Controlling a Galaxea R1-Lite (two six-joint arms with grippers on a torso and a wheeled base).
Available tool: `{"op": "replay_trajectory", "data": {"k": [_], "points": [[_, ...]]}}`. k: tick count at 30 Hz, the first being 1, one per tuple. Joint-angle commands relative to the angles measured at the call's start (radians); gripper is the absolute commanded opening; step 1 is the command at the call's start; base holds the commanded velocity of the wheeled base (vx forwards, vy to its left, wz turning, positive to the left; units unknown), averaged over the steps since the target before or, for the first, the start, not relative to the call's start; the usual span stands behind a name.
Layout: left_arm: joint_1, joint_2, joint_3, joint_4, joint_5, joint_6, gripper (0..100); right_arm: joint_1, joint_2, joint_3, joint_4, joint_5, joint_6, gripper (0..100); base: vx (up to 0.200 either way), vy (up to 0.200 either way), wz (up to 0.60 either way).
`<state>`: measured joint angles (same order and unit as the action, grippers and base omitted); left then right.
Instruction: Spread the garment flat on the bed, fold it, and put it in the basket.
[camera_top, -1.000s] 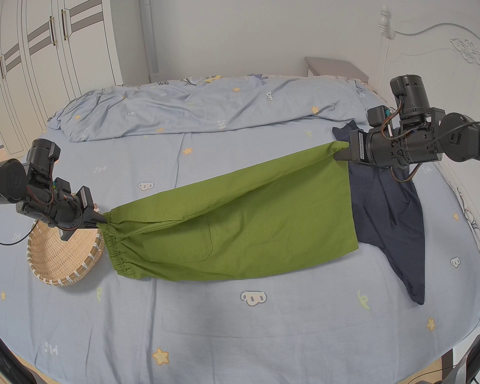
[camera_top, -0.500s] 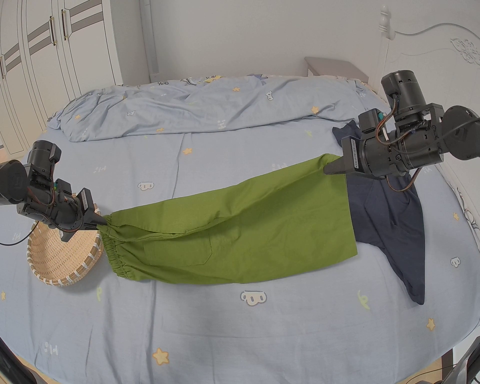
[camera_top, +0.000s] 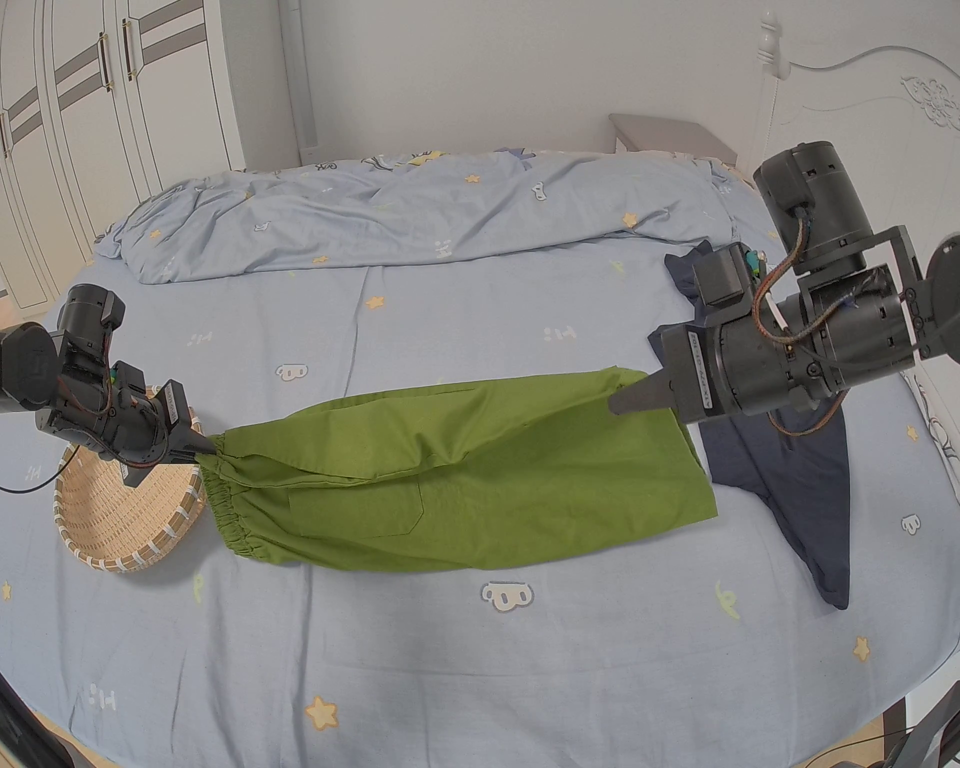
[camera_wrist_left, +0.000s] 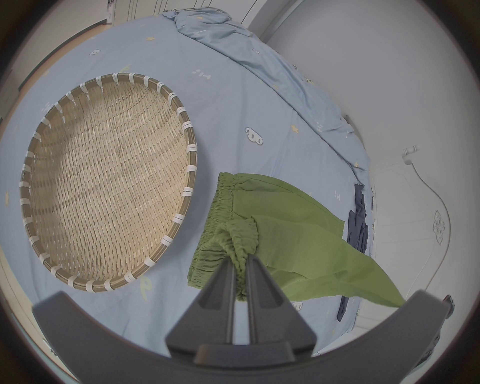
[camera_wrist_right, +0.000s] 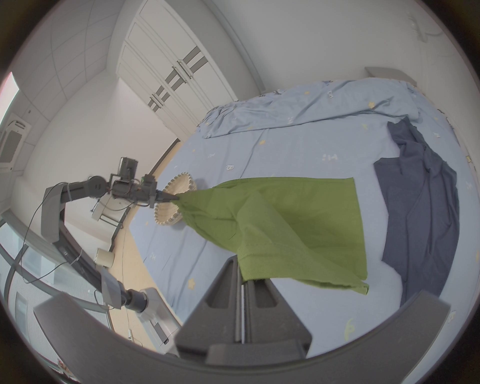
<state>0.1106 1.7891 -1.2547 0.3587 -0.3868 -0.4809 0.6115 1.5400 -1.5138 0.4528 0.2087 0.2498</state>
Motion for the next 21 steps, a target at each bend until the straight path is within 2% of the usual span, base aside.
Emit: {"op": "replay_trajectory", "data": {"k": [1, 8, 13, 21], "points": [[0.000, -0.001, 0.001, 0.000, 0.000, 0.001, 0, 0.053, -0.057, 0.035, 0.018, 0.000, 0.002, 0, 0.000, 0.000, 0.00], [-0.002, -0.001, 0.008, -0.004, 0.000, 0.001, 0, 0.062, -0.064, 0.060, 0.014, 0.000, 0.002, 0, 0.000, 0.000, 0.00], [0.000, -0.010, 0.008, -0.009, -0.001, -0.001, 0, 0.019, -0.064, 0.044, -0.003, 0.000, 0.014, 0, 0.000, 0.000, 0.00], [0.020, -0.014, 0.004, -0.020, -0.003, -0.002, 0, -0.153, 0.037, -0.117, -0.062, 0.006, 0.011, 0, 0.000, 0.000, 0.00]]}}
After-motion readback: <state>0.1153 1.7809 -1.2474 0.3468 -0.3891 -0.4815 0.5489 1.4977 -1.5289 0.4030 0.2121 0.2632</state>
